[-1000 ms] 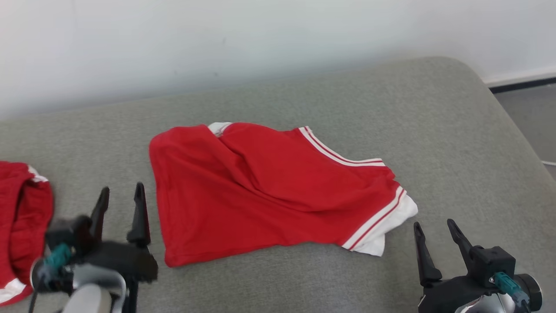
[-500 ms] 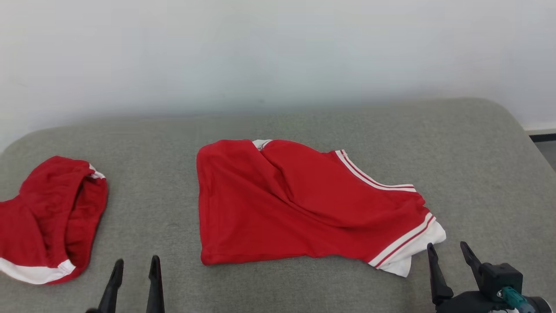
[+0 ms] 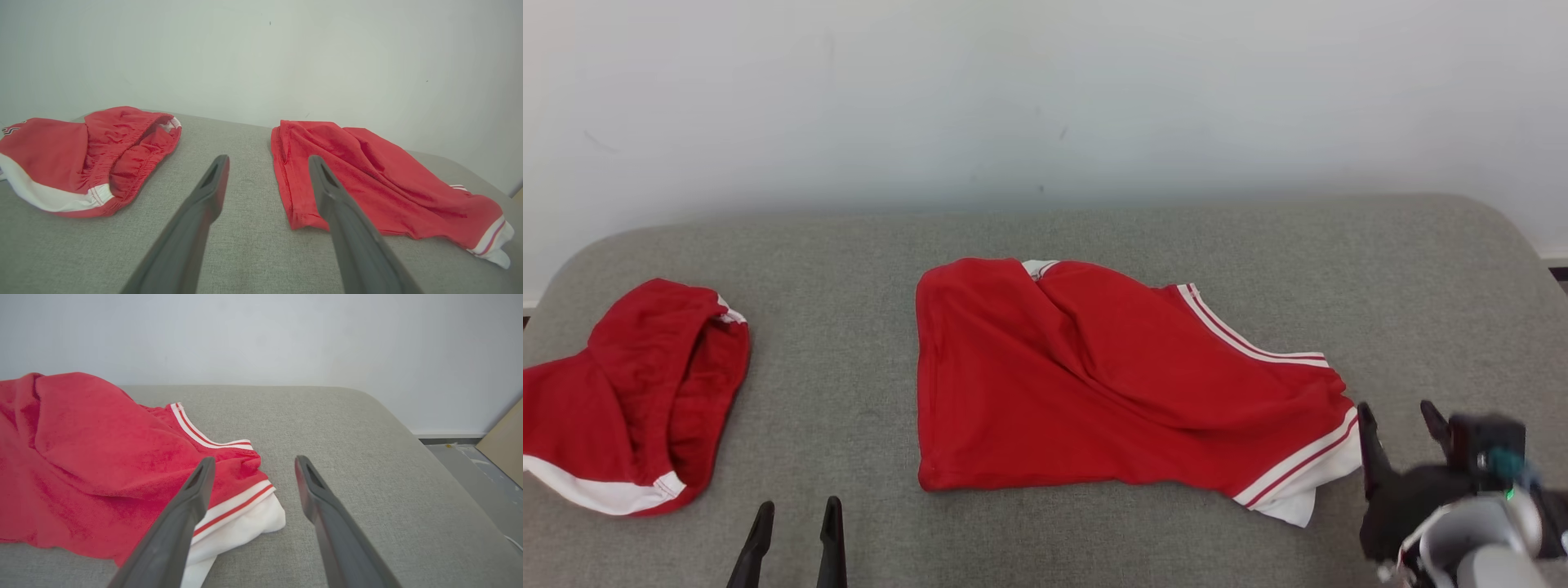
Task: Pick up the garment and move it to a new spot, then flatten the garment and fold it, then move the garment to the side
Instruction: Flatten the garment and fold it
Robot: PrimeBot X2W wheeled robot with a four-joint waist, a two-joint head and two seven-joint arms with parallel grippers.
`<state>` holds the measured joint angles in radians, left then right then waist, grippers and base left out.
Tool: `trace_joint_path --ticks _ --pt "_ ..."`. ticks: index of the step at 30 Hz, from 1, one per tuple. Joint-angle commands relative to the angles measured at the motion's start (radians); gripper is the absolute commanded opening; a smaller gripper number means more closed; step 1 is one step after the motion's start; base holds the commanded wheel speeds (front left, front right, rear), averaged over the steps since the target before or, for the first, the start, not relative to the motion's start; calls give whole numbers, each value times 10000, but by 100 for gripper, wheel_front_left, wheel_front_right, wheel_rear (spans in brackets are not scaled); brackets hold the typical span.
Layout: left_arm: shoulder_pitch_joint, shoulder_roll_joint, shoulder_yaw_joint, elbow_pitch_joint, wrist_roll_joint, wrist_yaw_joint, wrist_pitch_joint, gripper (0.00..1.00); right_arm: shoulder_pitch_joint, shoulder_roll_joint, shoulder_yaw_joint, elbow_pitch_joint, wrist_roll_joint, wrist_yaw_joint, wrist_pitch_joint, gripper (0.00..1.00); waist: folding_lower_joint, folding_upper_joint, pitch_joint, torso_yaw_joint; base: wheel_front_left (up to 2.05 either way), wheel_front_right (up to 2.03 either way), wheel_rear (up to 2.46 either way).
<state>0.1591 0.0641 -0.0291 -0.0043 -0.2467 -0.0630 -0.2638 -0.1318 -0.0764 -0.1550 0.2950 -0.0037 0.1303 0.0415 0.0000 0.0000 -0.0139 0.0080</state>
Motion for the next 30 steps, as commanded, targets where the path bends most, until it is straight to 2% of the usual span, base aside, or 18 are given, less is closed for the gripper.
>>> trace_joint_path --ticks 1,4,7,15,24,25,26,27,30 --pt "-146 -42 25 13 28 -70 -10 100 -626 -242 -21 308 -12 9 538 100 0 0 163 -34 0 0 0" --pt "-384 -81 15 -88 72 -167 -10 100 -1995 -700 4 1303 241 9 1857 100 0 0 638 43 0 0 0" --pt "-573 -104 -77 -136 93 -255 -10 100 -2908 -1078 -28 2151 206 9 2605 100 0 0 1060 265 0 0 0" --pt "-1109 -122 -274 -171 156 -402 -10 100 -4467 -1657 324 4035 83 9 3349 100 0 0 2038 947 0 0 0" --pt "-1395 -137 -234 -161 120 -490 -10 100 -4829 -1783 727 5279 644 9 3705 100 0 0 2352 1295 0 0 0" --pt "-1398 -137 -206 -149 118 -497 -10 100 -4831 -1784 786 5356 693 9 3689 43 0 0 2334 1296 0 0 0" --pt "-1379 -138 -173 -140 120 -497 -10 100 -4820 -1776 862 5416 749 9 3627 7 0 0 2299 1279 0 0 0" --pt "-1343 -139 -149 -125 122 -508 -11 100 -4817 -1785 924 5443 792 9 3513 0 0 0 2263 1256 0 0 0" --pt "-1184 -139 -69 -90 125 -528 -11 100 -4856 -1865 1043 5331 983 7 2966 0 0 0 2109 1144 0 0 0"
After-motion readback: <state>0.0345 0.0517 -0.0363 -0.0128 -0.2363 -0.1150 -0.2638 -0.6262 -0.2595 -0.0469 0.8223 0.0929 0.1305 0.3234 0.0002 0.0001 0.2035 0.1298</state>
